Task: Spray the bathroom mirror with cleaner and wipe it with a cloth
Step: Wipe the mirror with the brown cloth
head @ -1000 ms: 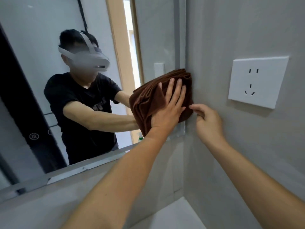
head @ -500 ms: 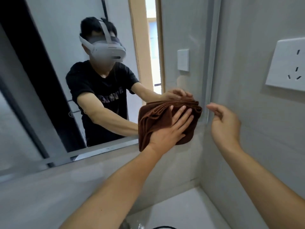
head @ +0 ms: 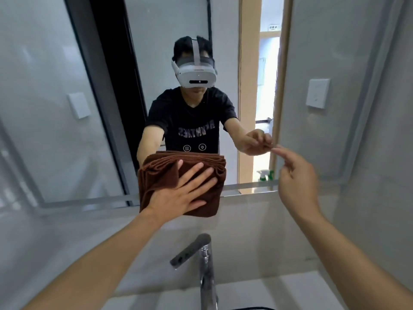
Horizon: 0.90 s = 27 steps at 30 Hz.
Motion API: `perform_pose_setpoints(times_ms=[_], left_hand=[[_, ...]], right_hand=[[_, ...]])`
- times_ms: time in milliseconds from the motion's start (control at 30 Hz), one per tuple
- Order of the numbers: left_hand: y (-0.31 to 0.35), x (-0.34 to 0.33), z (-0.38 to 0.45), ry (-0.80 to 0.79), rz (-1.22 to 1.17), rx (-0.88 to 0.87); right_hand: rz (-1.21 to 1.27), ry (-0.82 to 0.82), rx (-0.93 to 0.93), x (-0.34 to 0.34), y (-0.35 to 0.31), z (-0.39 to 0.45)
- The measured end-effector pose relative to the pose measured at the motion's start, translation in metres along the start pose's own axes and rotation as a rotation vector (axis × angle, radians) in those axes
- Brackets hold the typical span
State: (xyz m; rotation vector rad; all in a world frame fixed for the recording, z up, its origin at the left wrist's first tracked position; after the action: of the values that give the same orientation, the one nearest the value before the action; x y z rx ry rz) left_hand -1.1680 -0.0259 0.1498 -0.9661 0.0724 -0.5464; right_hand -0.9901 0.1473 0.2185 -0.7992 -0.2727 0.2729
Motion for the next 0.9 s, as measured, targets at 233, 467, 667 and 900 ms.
perform_pose_setpoints(times_ms=[233, 467, 667, 900], left_hand=[[-0.035, -0.007, -0.047, -0.008, -0.006, 0.033], [0.015, -0.002, 0.02, -0.002, -0.064, 0.087], [0.084, 0.013, 0.121, -0.009, -0.158, 0.078], [0.128, 0.018, 0.185, -0.041, -0.148, 0.038]], right_hand=[[0.025, -0.035, 0.039, -0.013, -0.01, -0.003], [-0.001, -0.046, 0.033, 0.016, 0.004, 0.007], [-0.014, -0.032, 0.09, 0.05, 0.013, 0.015], [0.084, 0.049, 0.127, 0.048, -0.001, 0.015]])
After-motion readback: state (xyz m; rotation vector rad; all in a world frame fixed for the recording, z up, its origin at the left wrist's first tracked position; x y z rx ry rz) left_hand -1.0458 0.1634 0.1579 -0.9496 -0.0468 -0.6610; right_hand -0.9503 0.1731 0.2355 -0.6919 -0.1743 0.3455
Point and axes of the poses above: each hand's wrist, its own z-axis towards the middle knuckle, its own x-axis out of the back of the hand, y = z × x, the point moved 10 cm from there along z, towards the middle knuckle, and after that the axes turned 9 degrees about z, right-handed, at the moved point
